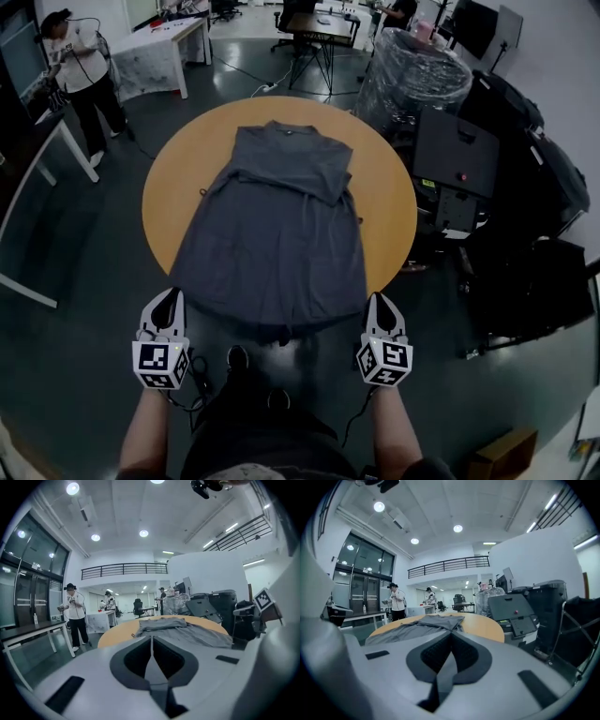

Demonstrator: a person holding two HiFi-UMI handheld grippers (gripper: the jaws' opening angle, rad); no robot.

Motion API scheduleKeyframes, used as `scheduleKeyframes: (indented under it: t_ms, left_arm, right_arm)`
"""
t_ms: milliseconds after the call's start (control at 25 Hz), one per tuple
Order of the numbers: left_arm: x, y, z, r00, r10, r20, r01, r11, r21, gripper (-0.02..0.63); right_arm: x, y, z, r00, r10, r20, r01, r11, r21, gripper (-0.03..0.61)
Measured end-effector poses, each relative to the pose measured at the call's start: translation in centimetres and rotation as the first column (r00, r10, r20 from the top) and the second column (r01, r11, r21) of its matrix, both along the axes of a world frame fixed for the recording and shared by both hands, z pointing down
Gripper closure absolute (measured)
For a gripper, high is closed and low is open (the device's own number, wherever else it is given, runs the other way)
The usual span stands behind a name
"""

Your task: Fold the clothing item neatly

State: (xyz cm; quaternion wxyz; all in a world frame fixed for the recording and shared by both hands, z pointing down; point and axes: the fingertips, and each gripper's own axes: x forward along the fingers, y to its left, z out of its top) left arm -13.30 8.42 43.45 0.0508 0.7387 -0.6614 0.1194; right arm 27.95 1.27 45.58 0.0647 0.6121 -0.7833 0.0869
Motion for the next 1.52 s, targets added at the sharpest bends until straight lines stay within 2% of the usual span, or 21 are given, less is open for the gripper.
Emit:
scheduleKeyframes:
  t_ms: [240, 360, 440, 560, 600, 680, 760, 880, 1040, 1080, 1160, 1440, 1520]
  left_arm:
    - [1.8, 3.5, 2.7, 0.999, 0.023, -0.034, -0.024, 1.000, -0.018, 0.595]
    - [2.7, 3.8, 4.0, 0.996, 0.078, -0.047, -0.080, 0.996, -0.041, 0.530]
    - [2.7, 4.1, 5.1, 0.993, 0.096, -0.064, -0.100, 0.993, -0.056, 0.499]
    - [2.3, 5.3, 7.2, 0.991, 0.098, -0.087, -0.105, 0.991, -0.082, 0.492]
    - [2.0, 6.0, 7.8, 0.991, 0.101, -0.092, -0.109, 0.990, -0.090, 0.492]
    - [1.6, 7.4, 9.0, 0.988, 0.118, -0.102, -0.130, 0.985, -0.113, 0.492]
    - [1.3, 8.9, 10.2, 0.983, 0.148, -0.106, -0.161, 0.978, -0.133, 0.492]
    - [0.8, 10.0, 11.8, 0.979, 0.177, -0.105, -0.190, 0.972, -0.138, 0.492]
    - [-0.3, 10.4, 13.3, 0.977, 0.178, -0.117, -0.192, 0.973, -0.126, 0.492]
    - [-0.5, 10.6, 13.6, 0.977, 0.177, -0.122, -0.192, 0.974, -0.123, 0.492]
    - [-0.8, 10.9, 14.2, 0.975, 0.182, -0.129, -0.198, 0.973, -0.123, 0.492]
    - [-1.1, 11.5, 16.7, 0.965, 0.230, -0.123, -0.248, 0.956, -0.159, 0.492]
    - [-1.1, 11.2, 18.2, 0.963, 0.243, -0.117, -0.261, 0.948, -0.181, 0.492]
  right_arm:
    - [1.2, 4.6, 3.9, 1.000, -0.007, -0.025, 0.006, 0.999, -0.045, 0.588]
    - [0.1, 6.2, 5.2, 1.000, -0.003, -0.015, 0.002, 0.998, -0.058, 0.579]
    - [-1.2, 7.4, 6.5, 1.000, -0.007, -0.019, 0.006, 0.996, -0.084, 0.542]
    - [-4.7, 9.6, 9.5, 0.997, -0.074, -0.009, 0.071, 0.984, -0.164, 0.541]
    - [-6.4, 10.4, 10.9, 0.994, -0.112, 0.000, 0.109, 0.973, -0.206, 0.539]
    - [-10.2, 12.0, 13.9, 0.983, -0.182, -0.003, 0.173, 0.941, -0.291, 0.485]
    - [-13.3, 12.5, 16.4, 0.975, -0.219, -0.046, 0.191, 0.922, -0.338, 0.470]
    - [-16.1, 10.7, 18.5, 0.972, -0.203, -0.117, 0.155, 0.932, -0.328, 0.469]
    - [-17.3, 8.4, 19.7, 0.975, -0.126, -0.185, 0.065, 0.951, -0.301, 0.472]
    - [-17.3, 8.3, 19.5, 0.975, -0.106, -0.193, 0.046, 0.956, -0.289, 0.493]
    - [-17.7, 8.7, 18.8, 0.977, -0.085, -0.196, 0.032, 0.965, -0.261, 0.576]
    - [-21.5, 10.5, 17.4, 0.976, -0.158, -0.150, 0.128, 0.973, -0.190, 0.577]
    - [-21.8, 10.6, 17.9, 0.976, -0.177, -0.129, 0.150, 0.970, -0.191, 0.512]
